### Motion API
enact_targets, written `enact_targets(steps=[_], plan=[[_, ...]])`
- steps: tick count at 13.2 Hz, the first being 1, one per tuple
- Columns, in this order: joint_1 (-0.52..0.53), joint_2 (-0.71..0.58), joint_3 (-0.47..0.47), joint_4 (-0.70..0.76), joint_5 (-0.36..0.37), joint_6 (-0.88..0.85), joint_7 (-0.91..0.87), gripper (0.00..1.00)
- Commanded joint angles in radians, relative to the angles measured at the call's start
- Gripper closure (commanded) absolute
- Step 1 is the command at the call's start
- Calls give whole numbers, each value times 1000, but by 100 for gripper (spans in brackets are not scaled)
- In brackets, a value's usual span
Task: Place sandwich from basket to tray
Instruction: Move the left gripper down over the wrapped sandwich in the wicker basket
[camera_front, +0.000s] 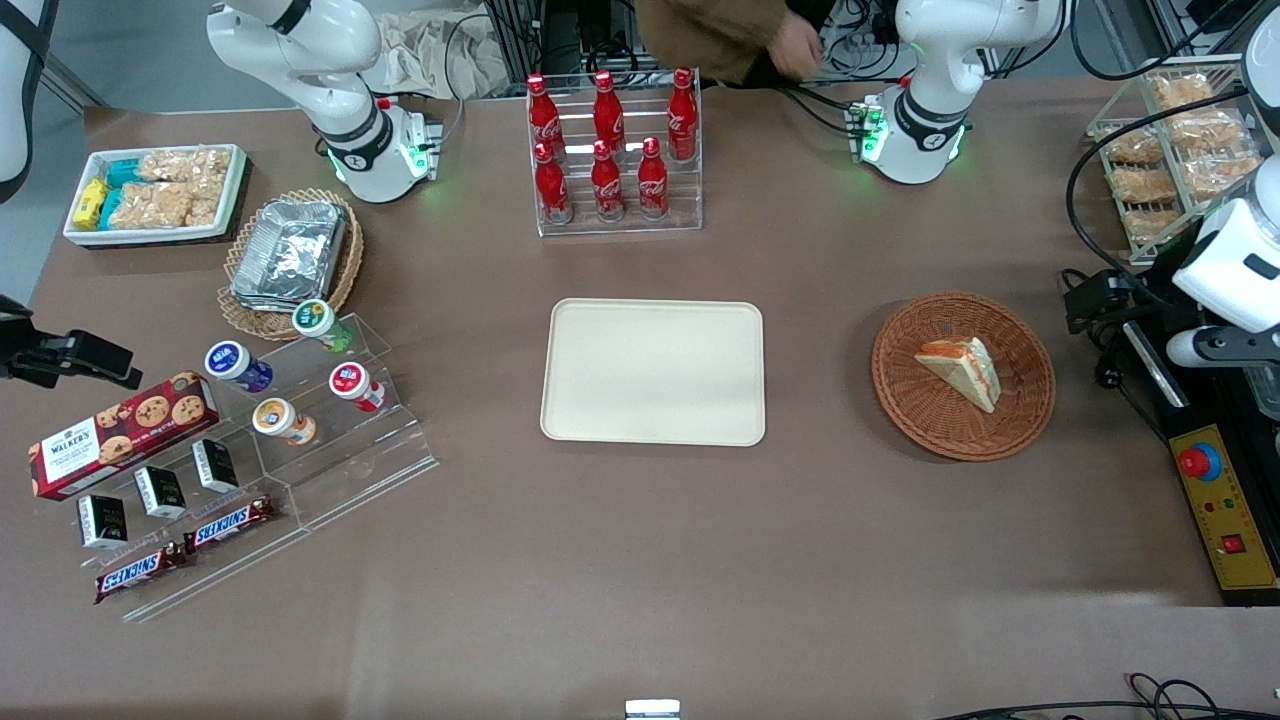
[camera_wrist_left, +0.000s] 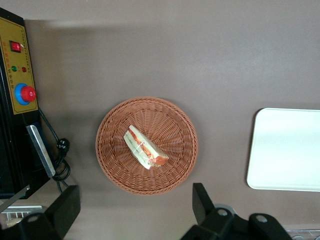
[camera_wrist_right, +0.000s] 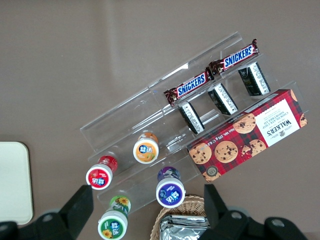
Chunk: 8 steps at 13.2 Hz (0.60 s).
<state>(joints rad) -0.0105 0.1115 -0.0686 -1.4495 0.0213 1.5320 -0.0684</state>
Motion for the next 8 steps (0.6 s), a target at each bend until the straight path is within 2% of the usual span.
enact_targets(steps=[1, 4, 7, 8], plan=[[7, 2, -8, 20, 5, -19, -8, 0], [7, 4, -13, 15, 2, -19, -22, 0], [7, 5, -13, -20, -73, -38, -267, 0], [7, -4, -13, -66, -75, -23, -315, 0]])
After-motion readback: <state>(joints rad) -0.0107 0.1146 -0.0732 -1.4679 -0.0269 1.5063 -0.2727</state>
